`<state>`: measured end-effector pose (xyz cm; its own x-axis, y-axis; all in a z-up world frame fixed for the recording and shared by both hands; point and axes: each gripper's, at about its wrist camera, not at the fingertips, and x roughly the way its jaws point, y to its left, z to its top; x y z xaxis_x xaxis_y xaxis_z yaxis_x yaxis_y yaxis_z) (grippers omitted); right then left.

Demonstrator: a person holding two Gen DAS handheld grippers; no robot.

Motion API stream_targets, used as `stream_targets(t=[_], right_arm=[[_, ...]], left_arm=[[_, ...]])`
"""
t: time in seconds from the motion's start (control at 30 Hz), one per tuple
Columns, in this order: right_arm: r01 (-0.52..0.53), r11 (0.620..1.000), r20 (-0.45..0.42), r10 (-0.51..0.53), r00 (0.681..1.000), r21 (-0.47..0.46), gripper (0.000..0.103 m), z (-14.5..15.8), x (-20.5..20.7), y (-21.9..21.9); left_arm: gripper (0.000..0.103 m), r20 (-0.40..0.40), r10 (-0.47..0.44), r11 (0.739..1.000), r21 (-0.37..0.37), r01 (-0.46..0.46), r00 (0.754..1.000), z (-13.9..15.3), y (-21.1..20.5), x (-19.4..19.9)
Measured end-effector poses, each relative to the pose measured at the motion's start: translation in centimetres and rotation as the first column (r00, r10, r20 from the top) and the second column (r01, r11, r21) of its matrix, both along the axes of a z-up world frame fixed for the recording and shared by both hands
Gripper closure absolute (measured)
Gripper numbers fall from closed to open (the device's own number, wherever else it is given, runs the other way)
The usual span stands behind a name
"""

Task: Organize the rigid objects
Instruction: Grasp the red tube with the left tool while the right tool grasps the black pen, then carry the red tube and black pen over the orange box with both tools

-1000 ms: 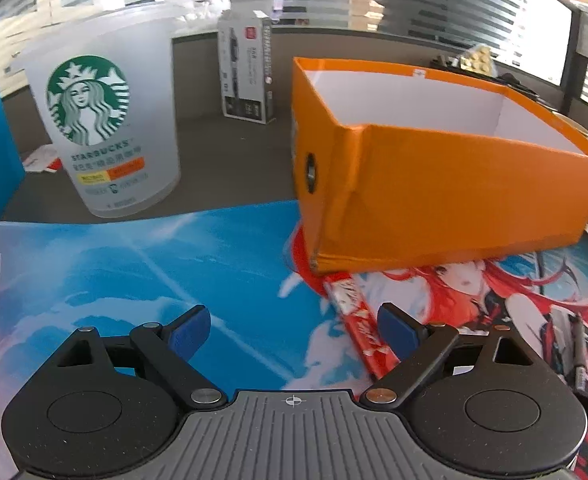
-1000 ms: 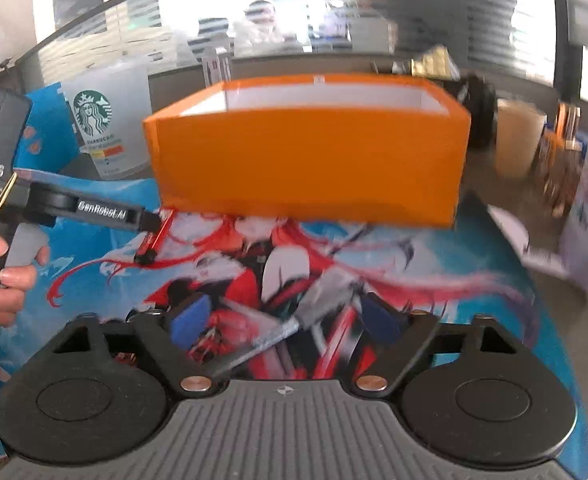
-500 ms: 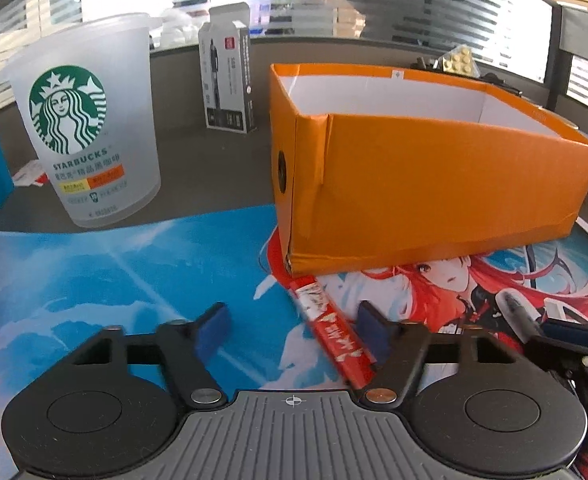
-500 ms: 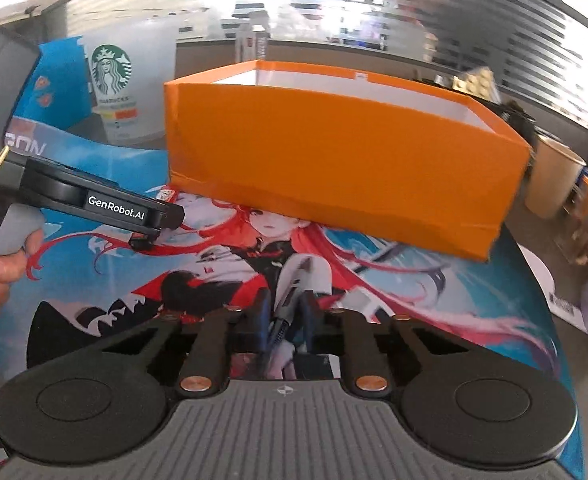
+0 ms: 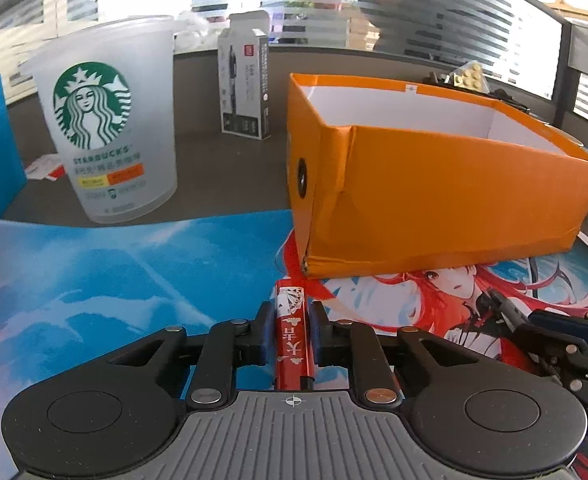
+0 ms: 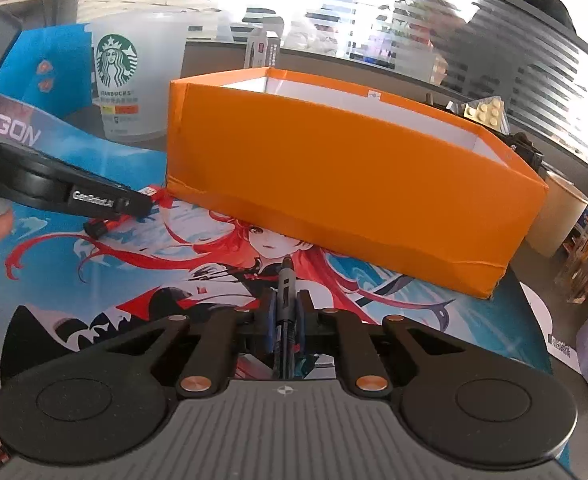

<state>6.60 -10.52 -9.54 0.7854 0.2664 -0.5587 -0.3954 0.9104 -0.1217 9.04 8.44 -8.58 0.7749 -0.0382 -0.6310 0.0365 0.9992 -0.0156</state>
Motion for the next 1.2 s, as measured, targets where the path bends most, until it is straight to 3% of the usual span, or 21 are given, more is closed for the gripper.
stream_targets(t=[0.3,0.73,1.2], right_arm=[[-0.008,1.000,0.013,0.008,1.000,0.014,0.093,0.4,-0.6,0.3],[-0.006,1.000,0.062,0.006,0.998,0.012,0.093,1.6,-2.1,0.7],[0.001,0.999,0.160,-0.007,0.987,0.041,0.093,5.4,-2.3,0.0]], left_arm=[[0.087,-0.011,0.008,1.000,0.018,-0.007,1.000,0.3,-0.2,-0.8],[0.087,0.037,0.000,1.000,0.015,0.000,0.999,1.9,-0.7,-2.8],[0.087,0.139,-0.022,1.000,0.010,0.021,0.990,7.0,-1.2,-3.5]])
